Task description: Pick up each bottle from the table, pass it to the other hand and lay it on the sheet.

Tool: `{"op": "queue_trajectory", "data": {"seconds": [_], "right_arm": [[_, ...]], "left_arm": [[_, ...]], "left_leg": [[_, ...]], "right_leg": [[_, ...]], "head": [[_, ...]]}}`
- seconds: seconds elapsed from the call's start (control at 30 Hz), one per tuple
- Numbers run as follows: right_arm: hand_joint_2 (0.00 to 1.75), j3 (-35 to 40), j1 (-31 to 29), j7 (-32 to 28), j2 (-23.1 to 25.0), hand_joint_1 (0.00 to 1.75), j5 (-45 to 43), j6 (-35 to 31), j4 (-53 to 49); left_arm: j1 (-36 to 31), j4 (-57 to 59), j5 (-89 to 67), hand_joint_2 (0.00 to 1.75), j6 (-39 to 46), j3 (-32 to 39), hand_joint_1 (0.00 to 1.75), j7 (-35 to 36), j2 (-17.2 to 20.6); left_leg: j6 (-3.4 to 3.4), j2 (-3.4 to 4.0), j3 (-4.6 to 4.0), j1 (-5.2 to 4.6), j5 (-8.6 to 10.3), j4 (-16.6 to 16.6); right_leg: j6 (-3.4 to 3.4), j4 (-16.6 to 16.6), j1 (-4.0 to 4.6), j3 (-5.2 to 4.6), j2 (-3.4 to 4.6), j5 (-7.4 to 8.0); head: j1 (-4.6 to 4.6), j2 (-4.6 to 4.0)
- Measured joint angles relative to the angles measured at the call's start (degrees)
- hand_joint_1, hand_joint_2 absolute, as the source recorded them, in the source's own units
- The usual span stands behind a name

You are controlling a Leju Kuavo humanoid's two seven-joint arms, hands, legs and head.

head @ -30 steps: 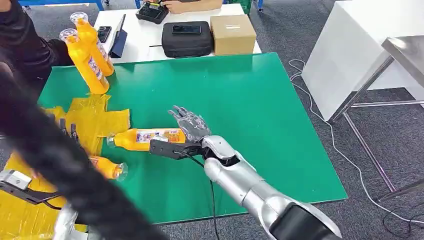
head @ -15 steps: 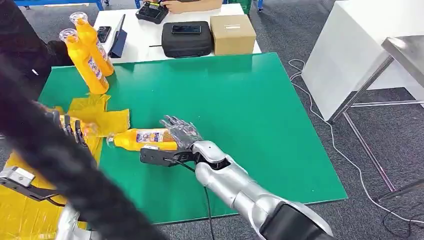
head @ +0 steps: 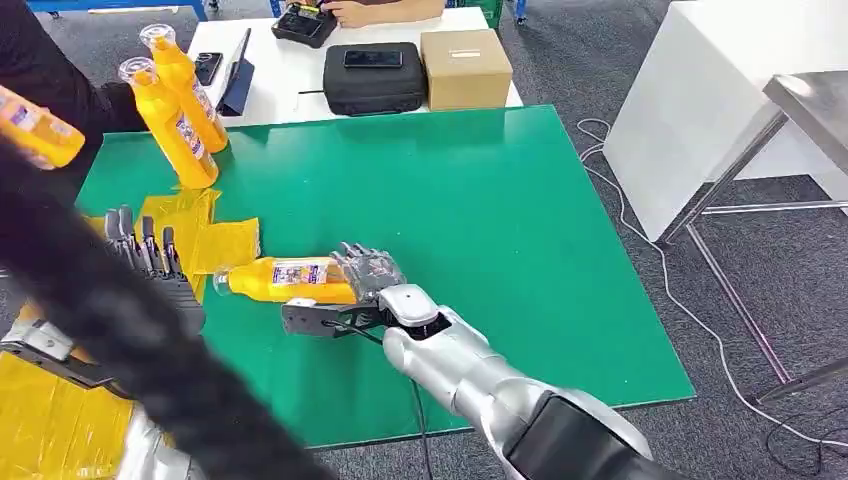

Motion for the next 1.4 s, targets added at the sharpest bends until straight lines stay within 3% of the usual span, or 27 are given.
{"op": "queue_trajectory", "data": {"seconds": [0.73, 0.77, 1.4], "right_arm": [[1.75, 0.5, -5.61, 6.09, 0.31, 0.0, 4.19, 8.57, 9.85], [0.0, 0.5, -5.71, 6.09, 0.31, 0.0, 4.35, 8.52, 9.99], [0.0, 4.57, -6.8, 6.68, 1.84, 0.0, 3.25, 5.99, 7.84]], "left_arm": [[-5.28, 0.94, 5.11, 0.0, -0.85, -3.5, 0.0, -1.25, -0.35], [-5.61, 0.98, 5.22, 0.0, -0.85, -3.5, 0.0, -1.22, -0.37], [-6.22, 0.96, 5.66, 0.0, -2.01, -3.32, 0.0, -1.33, -0.48]], "left_leg": [[0.0, 0.0, 0.0, 0.0, 0.01, 0.01], [0.01, 0.01, 0.0, 0.0, 0.01, 0.01], [0.0, 0.0, 0.0, 0.0, 0.02, 0.01]], "right_leg": [[0.0, 0.0, 0.0, 0.0, 0.01, 0.01], [0.0, 0.0, 0.0, 0.0, 0.01, 0.02], [0.0, 0.01, 0.0, 0.0, 0.0, 0.01]], "head": [[0.02, -0.02], [0.0, -0.02], [0.02, -0.02]]}}
